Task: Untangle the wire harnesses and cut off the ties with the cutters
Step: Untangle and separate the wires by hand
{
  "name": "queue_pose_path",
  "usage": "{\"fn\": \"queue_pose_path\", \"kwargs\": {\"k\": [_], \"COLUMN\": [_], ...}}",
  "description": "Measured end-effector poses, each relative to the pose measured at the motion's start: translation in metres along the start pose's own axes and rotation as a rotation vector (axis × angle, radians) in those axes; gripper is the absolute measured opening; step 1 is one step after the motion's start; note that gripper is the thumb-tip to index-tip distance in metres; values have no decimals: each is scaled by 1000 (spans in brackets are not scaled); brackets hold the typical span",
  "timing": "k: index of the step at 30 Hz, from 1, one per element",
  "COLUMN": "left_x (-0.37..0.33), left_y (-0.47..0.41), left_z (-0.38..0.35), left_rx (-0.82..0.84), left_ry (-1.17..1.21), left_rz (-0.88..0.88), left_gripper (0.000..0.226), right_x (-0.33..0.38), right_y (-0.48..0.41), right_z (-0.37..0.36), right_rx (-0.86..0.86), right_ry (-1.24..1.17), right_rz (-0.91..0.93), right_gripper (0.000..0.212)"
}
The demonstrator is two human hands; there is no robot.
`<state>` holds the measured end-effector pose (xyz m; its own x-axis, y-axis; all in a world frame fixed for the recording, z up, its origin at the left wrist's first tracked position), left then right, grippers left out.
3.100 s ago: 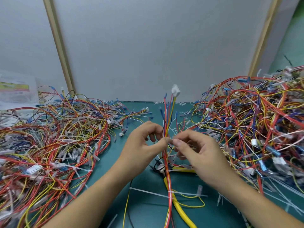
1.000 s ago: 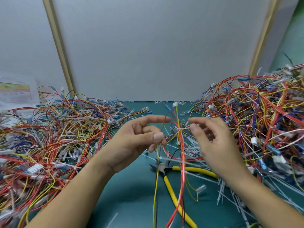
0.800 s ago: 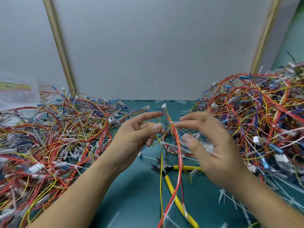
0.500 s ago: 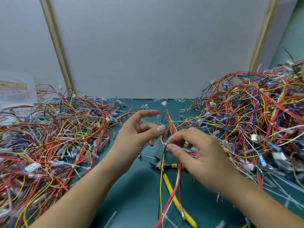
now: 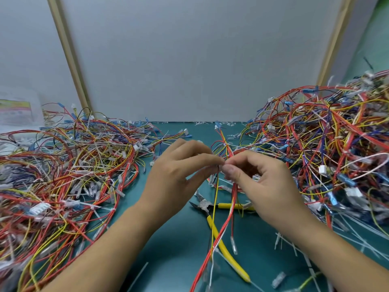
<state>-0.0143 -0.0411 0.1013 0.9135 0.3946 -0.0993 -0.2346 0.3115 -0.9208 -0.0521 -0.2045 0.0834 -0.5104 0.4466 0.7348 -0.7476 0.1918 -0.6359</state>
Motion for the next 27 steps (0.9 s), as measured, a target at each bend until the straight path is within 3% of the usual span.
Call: {"fn": "queue_pose_path", "kwargs": {"k": [10,13,16,19,21,23,27], "left_x": [-3,-2,9,13,1,-11,-20], "left_y": [5,4,7,16,26,32,32], "left_z": [-4,-6,-8,-19,-27,-33,-39], "left_rx": [10,34,91,368,712,924,885], "left_ry": [-119,-66,189,638,785,875,1078], "left_rz": [-73,19,322,659,660,640,771], "left_gripper": [9,8,18,37,45,37,10], "right_x": [3,-1,-10,-16,-17,-19,-18], "right_y": [-2,-3,-6,-12,-15,-17,-15], "right_z": [-1,1,7,20,26,28,27], "right_rx": [42,30,-59,-213,-283,-310,-322], "right_ry": [84,82,67,85,112,129,165], "right_rz": [57,33,-35,-70,-66,-69,-51], "right_gripper": [11,12,13,13,13,12,12]}}
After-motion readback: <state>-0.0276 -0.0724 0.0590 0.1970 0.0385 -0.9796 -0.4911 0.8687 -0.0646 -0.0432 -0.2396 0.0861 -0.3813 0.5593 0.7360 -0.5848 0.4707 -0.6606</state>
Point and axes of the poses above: each hand's wrist, its own y-axis away from the middle knuckle, its own z-axis out of the back of the hand, x = y × z, the point moved 5 cm from there along -y, towards the middle knuckle, and after that the axes turned 9 degrees about -x, right-handed, at the moved point
